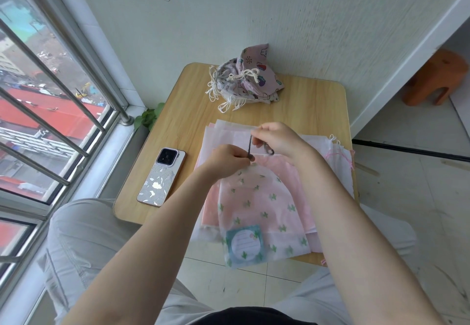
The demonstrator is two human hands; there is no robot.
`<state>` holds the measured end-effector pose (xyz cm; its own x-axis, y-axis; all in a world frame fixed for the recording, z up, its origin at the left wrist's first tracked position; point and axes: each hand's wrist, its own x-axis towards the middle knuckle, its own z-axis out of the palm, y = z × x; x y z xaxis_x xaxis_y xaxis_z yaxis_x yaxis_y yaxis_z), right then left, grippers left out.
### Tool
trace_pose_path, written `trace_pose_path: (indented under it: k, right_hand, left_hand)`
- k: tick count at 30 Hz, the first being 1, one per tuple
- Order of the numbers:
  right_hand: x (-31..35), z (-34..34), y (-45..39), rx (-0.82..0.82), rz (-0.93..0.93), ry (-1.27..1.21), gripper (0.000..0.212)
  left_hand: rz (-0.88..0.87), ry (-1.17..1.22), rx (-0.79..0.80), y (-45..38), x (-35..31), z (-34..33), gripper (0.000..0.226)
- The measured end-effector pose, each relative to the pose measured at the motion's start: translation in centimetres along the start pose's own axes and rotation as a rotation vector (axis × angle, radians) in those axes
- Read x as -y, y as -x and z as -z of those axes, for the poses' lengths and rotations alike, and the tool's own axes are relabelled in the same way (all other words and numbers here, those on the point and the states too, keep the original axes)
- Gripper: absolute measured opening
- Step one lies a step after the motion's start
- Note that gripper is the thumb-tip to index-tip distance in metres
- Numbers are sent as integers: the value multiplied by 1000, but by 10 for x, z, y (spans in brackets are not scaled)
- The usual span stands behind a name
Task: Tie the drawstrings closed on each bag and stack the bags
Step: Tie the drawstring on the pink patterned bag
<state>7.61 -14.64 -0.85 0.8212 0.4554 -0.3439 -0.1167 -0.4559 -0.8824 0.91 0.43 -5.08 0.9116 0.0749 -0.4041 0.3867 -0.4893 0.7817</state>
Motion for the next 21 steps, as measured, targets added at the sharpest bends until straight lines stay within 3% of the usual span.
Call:
trace_pose_path:
  k: [2, 4, 6, 9, 13, 15, 21]
  right_hand:
    - [4, -2, 0, -21, 69, -113, 12]
    - [5, -3, 0, -42, 130, -174, 29]
    - [1, -2, -2, -98, 154, -72, 39]
    - [-11, -5, -1, -84, 72, 40, 29]
    - [-21, -20, 11, -54, 32, -127, 16]
    - [-24, -22, 10, -68, 58, -97, 14]
    - [-24, -19, 3, -100, 44, 83, 12]
  left_hand:
    - [-26, -18, -11, -1, 1, -1, 19]
    - [-18, 22, -17, -1, 1, 1, 21]
    - [18, 85, -6, 0, -1, 4, 25]
    - [78, 244, 50, 1, -4, 10, 28]
    - [148, 414, 77, -1, -6, 14, 22]
    - [189, 470, 90, -2, -6, 15, 20]
    - [150, 445, 133, -2, -1, 16, 28]
